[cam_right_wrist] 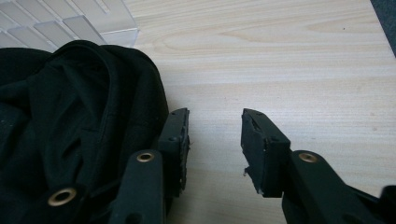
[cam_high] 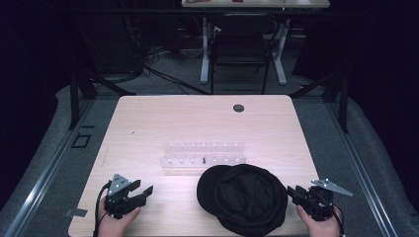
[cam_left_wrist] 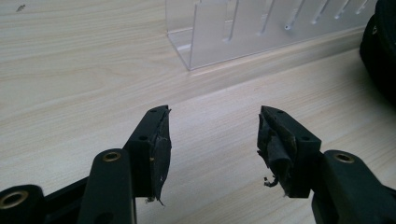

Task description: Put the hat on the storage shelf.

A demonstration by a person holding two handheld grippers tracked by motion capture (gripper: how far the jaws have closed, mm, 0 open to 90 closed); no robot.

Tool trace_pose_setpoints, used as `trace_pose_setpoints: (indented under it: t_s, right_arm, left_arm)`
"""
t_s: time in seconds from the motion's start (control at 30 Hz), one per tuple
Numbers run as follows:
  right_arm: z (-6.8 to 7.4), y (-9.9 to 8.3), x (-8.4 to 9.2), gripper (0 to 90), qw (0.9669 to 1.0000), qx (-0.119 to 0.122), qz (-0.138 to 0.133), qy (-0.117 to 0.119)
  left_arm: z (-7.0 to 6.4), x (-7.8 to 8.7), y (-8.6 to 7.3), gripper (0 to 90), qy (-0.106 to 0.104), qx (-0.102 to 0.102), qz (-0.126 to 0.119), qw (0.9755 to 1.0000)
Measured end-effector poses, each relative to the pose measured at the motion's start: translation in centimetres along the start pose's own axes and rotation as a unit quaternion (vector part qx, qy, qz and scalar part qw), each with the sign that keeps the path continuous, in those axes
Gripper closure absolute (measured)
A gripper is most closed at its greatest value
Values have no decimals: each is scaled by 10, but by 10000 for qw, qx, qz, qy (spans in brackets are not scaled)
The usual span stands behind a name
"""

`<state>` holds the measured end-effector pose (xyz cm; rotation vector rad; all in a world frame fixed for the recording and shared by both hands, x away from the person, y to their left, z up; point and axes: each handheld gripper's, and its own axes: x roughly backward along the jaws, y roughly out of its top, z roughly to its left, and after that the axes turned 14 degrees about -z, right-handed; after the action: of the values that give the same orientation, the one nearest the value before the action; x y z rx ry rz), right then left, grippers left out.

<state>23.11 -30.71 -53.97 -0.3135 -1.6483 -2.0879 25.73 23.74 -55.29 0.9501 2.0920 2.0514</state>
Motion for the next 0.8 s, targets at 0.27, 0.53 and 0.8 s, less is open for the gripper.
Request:
trace_pose_setpoints:
  t_s: [0.27,0.53,0.8]
  right_arm:
    - [3,1,9,665,9995,-241,167,63]
    - [8,3,22,685,9980,-404,442,206]
    - [12,3,28,704,9942,-796,638,329]
  left_arm:
    - [-6,-2,1,468,-91,-64,5,9999]
    - [-5,-2,5,497,-193,20,-30,9998]
    - [-8,-5,6,499,-270,-1,-30,9996]
